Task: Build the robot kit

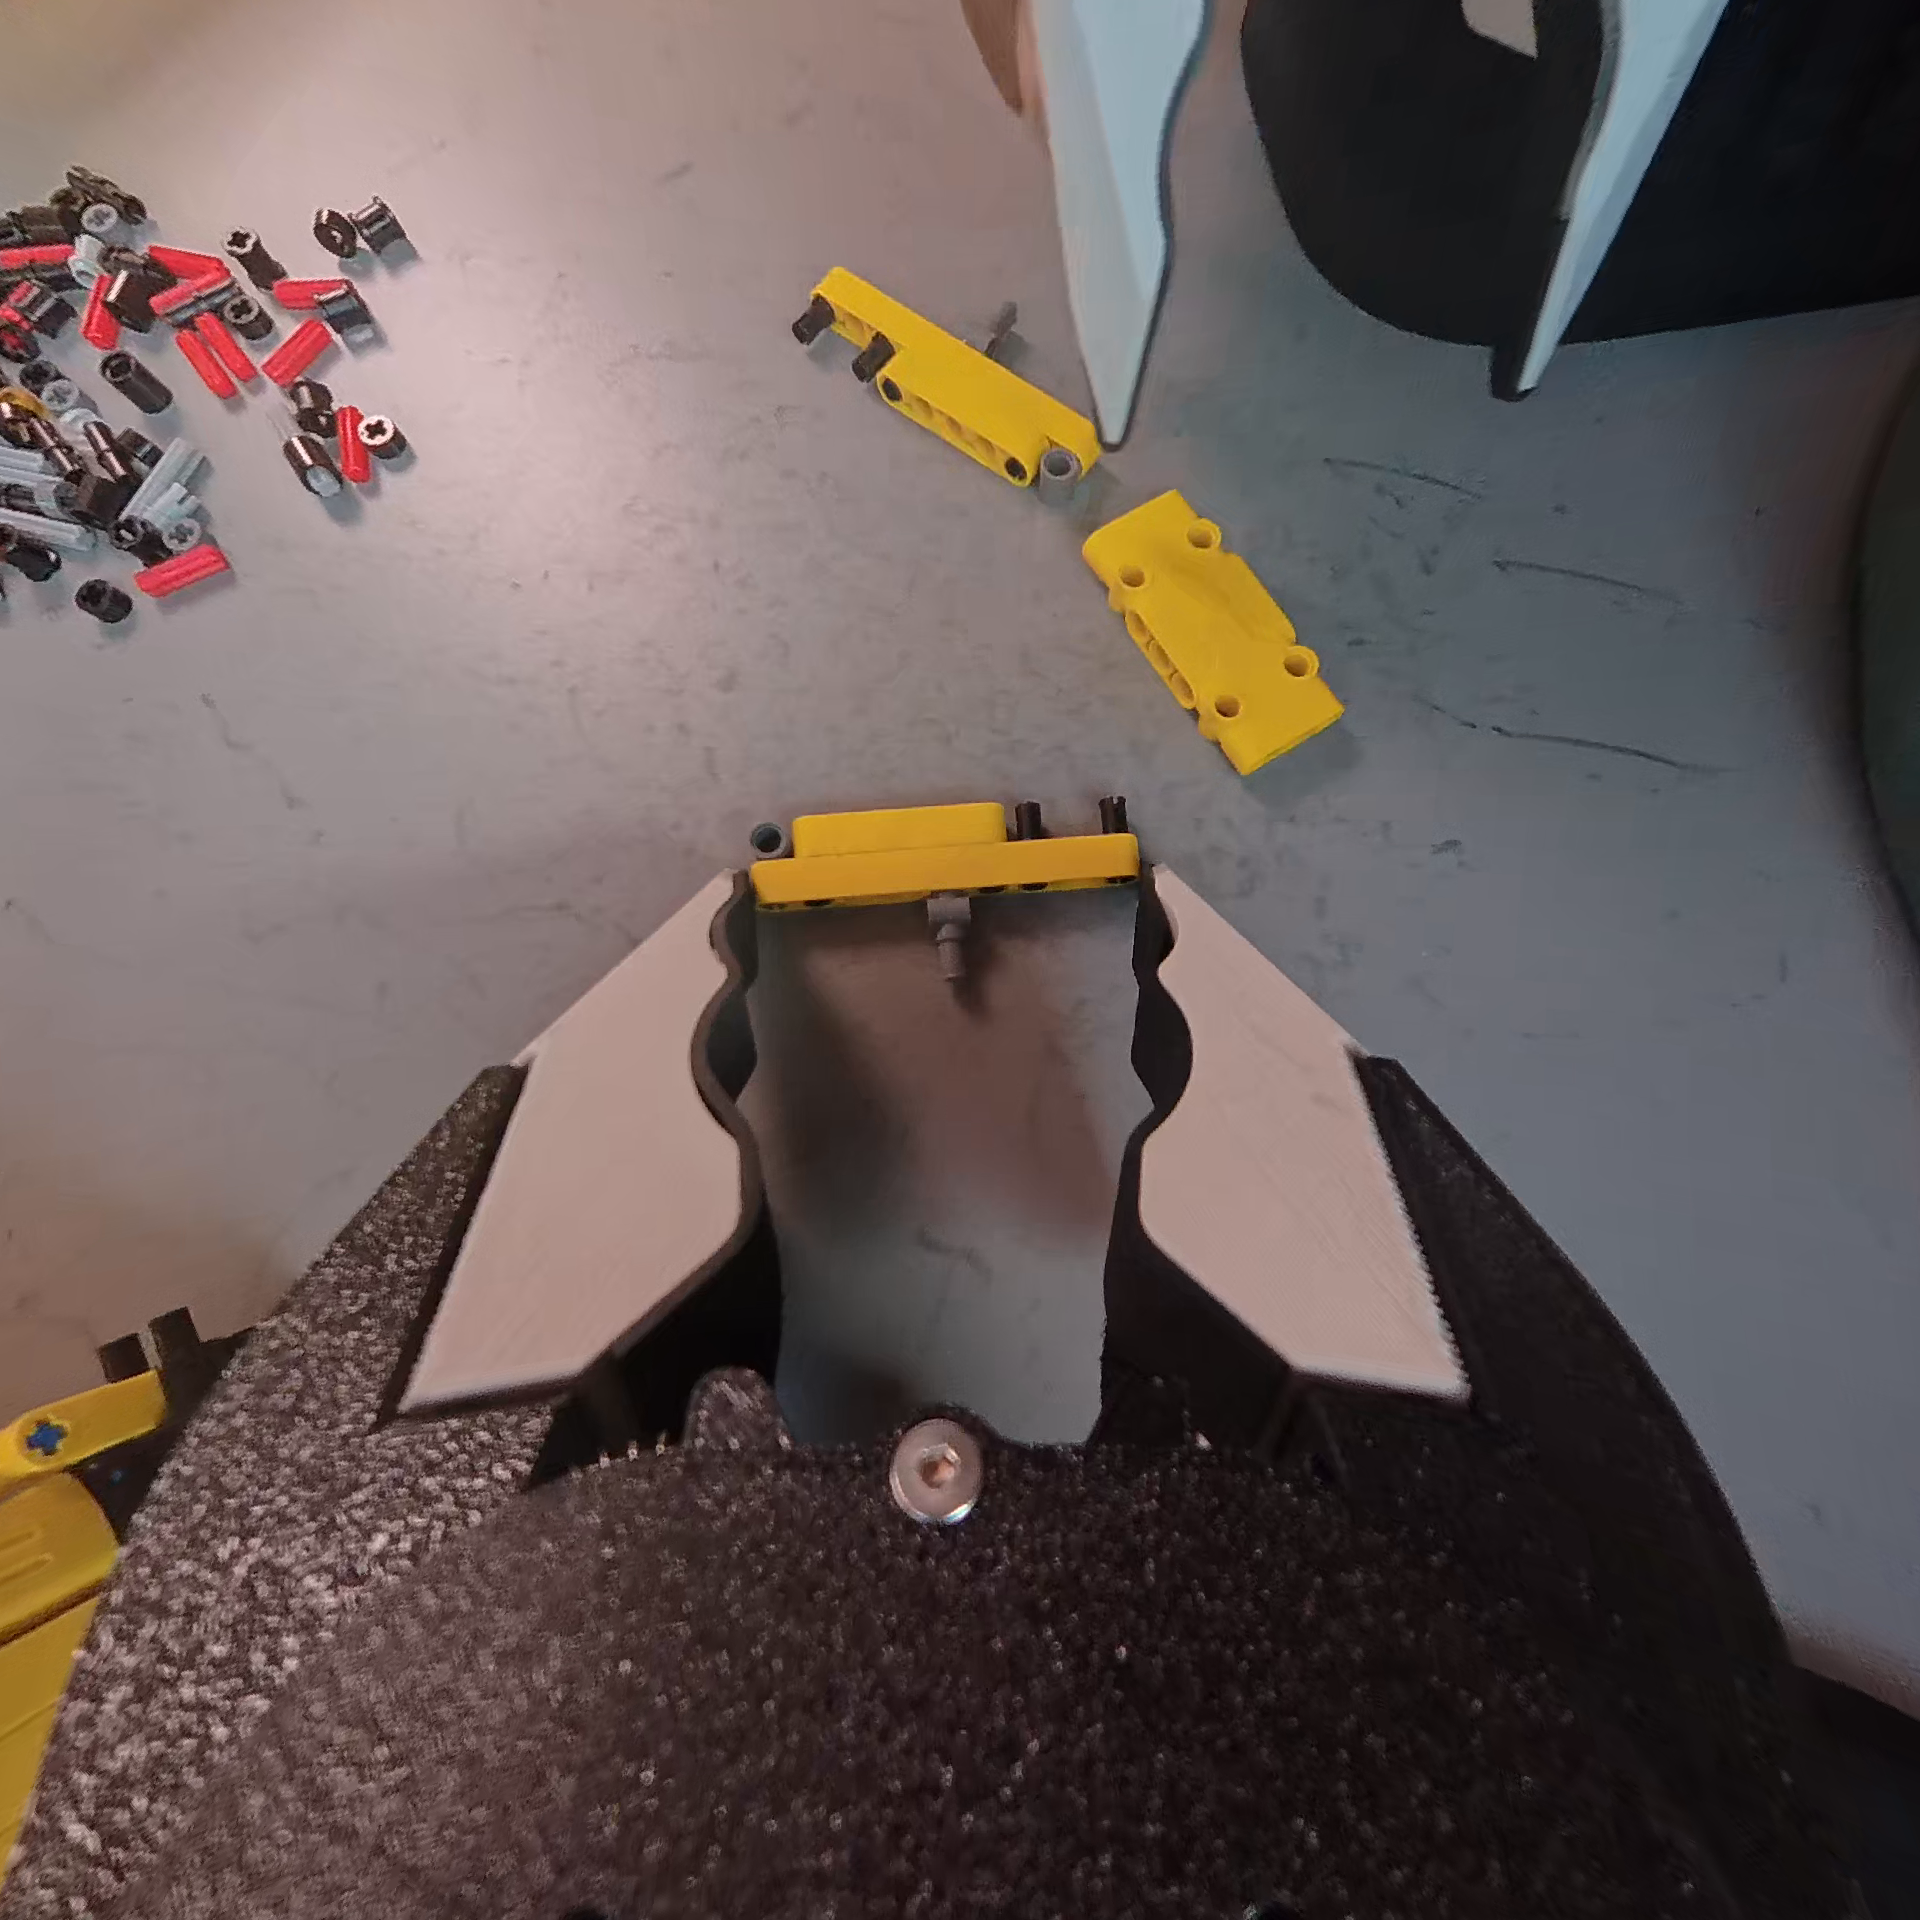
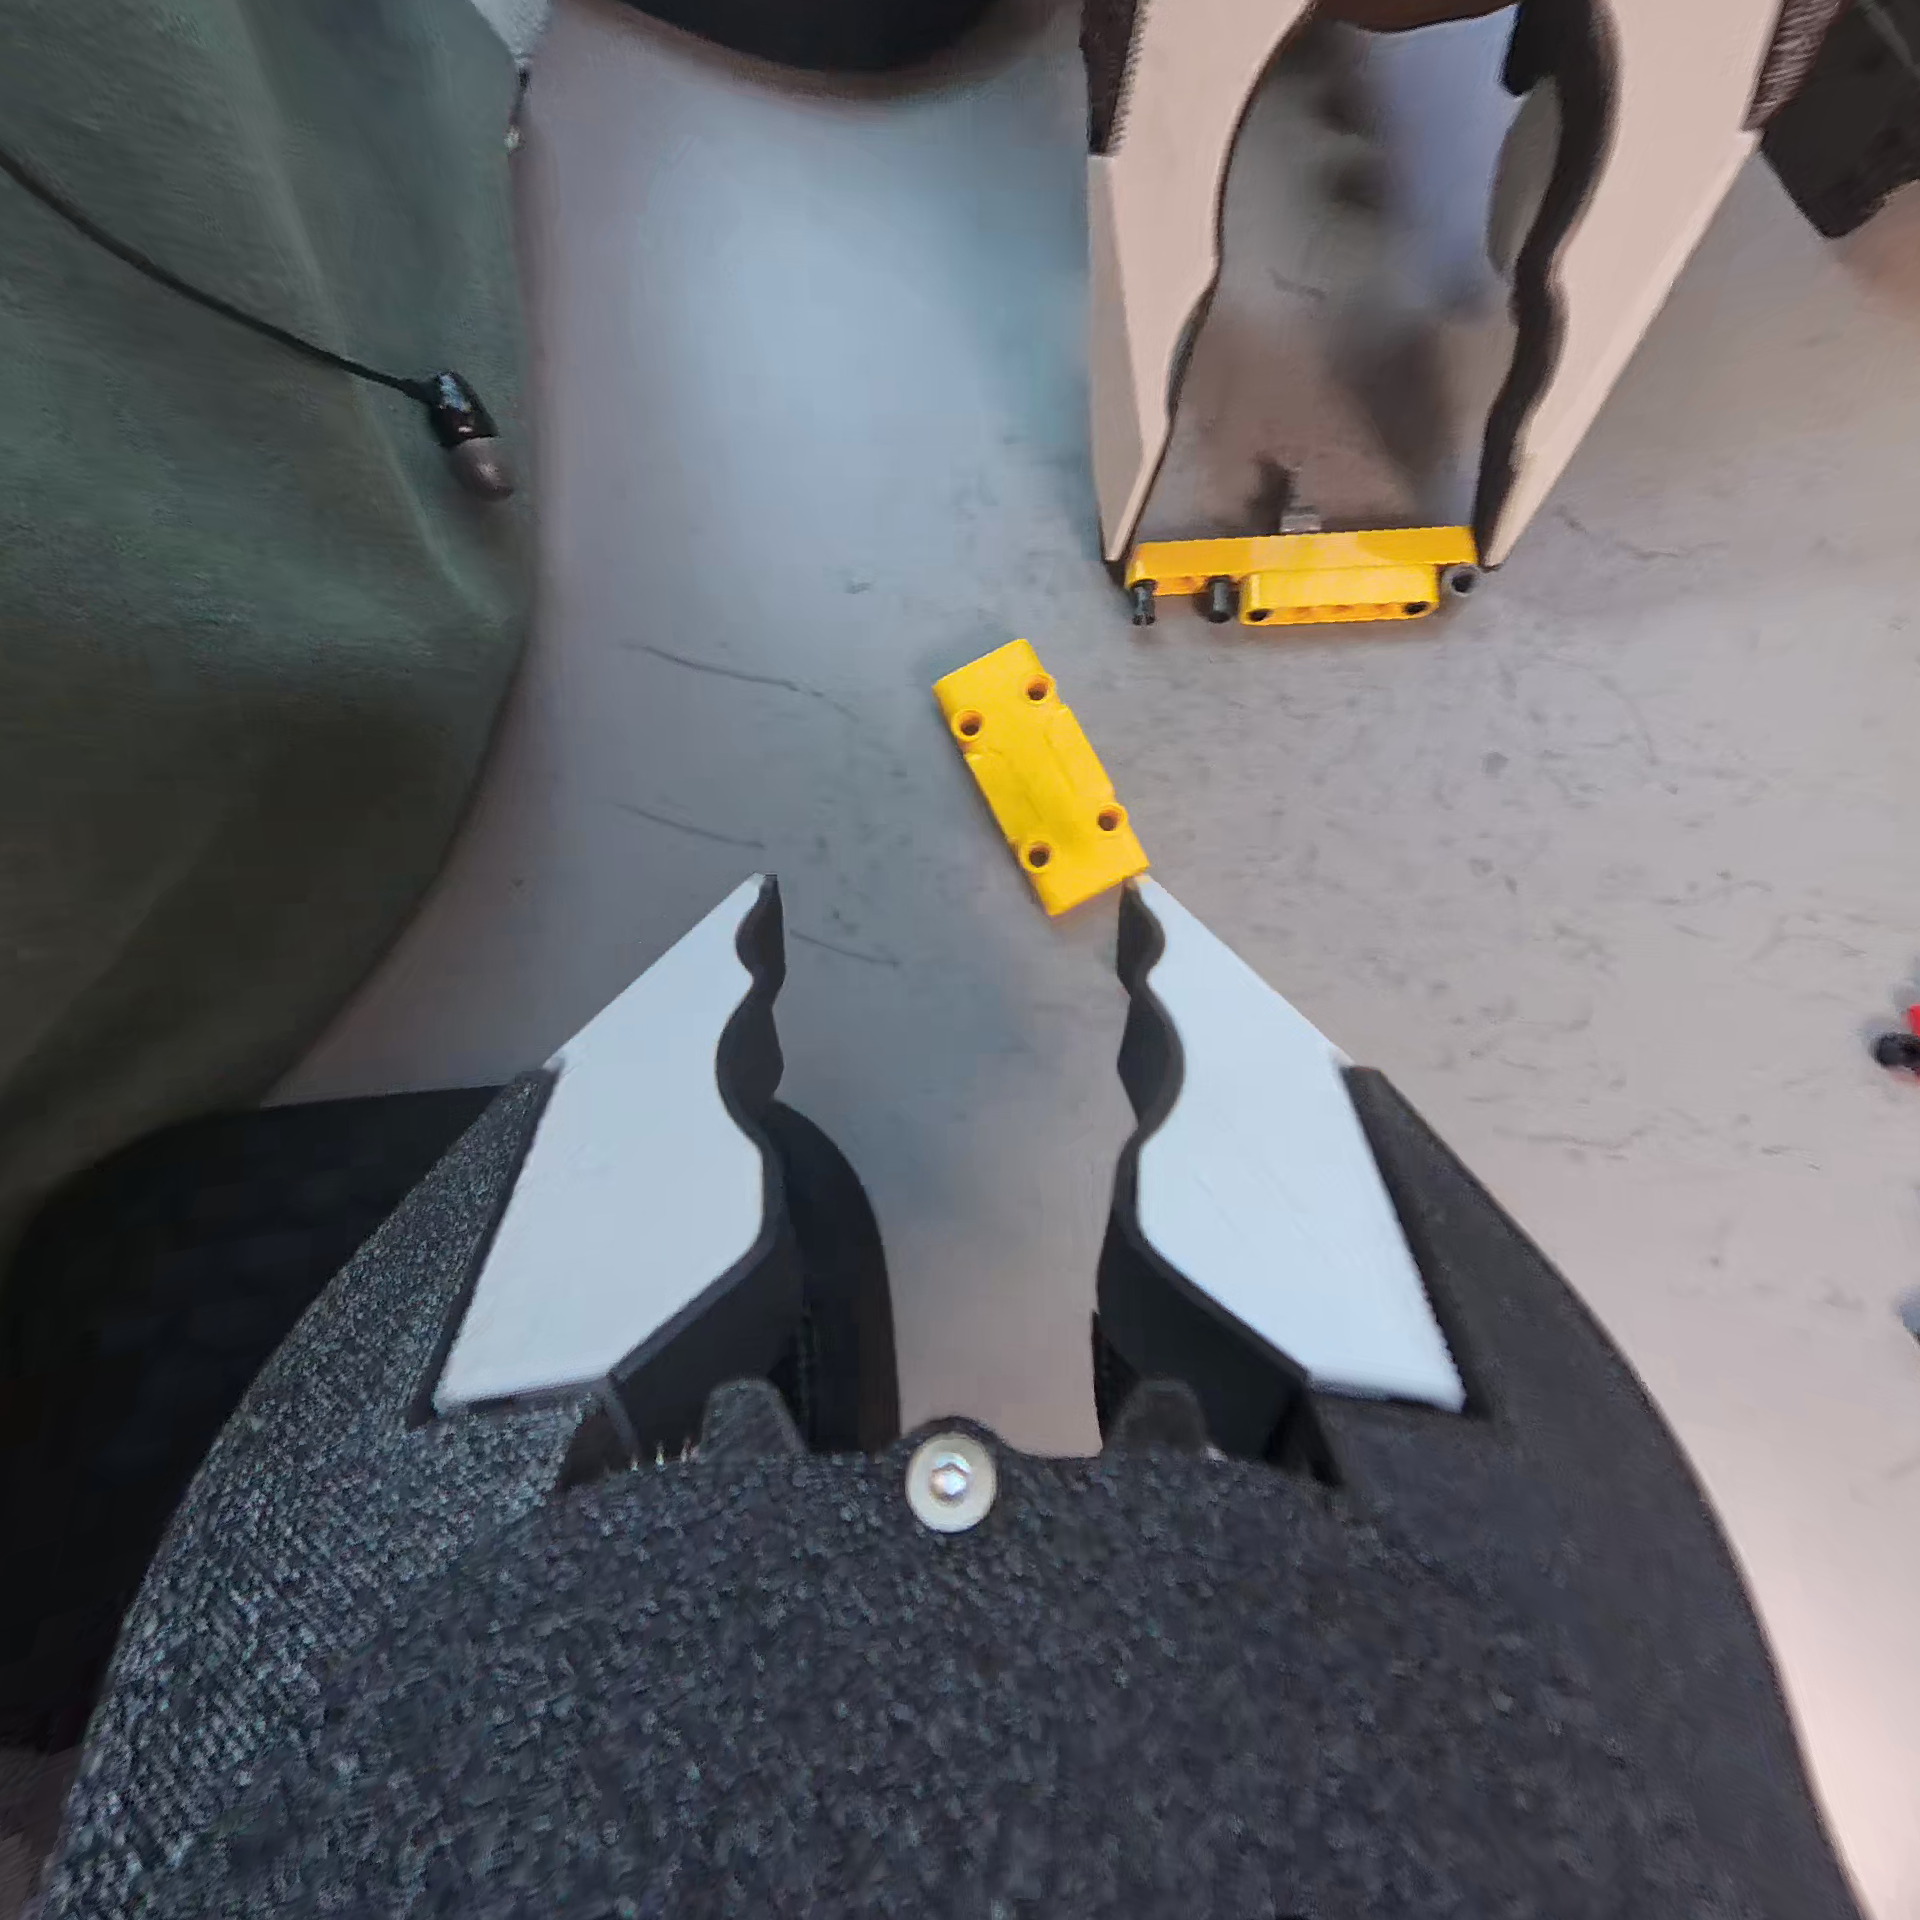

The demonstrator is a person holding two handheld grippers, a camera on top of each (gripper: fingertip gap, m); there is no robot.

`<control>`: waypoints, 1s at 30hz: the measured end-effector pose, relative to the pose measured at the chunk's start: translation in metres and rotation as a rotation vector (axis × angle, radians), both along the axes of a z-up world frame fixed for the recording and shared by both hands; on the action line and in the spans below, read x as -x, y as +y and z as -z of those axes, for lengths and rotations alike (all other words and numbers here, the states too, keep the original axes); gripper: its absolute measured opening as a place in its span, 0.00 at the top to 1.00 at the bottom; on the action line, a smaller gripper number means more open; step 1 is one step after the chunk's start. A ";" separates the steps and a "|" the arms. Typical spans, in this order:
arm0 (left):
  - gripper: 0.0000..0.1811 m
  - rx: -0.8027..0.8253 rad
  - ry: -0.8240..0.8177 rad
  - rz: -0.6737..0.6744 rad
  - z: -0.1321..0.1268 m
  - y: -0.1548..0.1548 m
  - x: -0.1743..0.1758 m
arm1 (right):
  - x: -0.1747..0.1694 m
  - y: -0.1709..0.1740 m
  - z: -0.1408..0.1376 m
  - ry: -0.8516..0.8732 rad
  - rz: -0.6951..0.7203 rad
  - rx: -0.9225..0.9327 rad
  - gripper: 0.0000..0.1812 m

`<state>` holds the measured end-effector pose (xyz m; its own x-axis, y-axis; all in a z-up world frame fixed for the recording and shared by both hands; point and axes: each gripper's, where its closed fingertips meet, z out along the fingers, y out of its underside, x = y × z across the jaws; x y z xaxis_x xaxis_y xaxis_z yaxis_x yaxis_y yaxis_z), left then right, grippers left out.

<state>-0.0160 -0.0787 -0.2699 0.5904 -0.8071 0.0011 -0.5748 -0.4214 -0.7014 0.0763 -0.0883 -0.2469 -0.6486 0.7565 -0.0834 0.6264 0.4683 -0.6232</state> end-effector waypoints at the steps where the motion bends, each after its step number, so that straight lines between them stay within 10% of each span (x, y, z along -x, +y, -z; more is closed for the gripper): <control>1: 0.60 0.000 0.002 0.001 0.000 0.000 0.000 | 0.006 0.005 0.000 0.023 0.014 -0.034 0.64; 9: 0.60 -0.002 -0.002 0.019 0.000 -0.004 -0.002 | 0.038 0.000 0.016 0.090 -0.065 -0.145 0.86; 30: 0.60 0.015 0.009 -0.048 0.000 0.001 -0.006 | 0.053 0.018 0.017 0.049 0.165 -0.125 0.87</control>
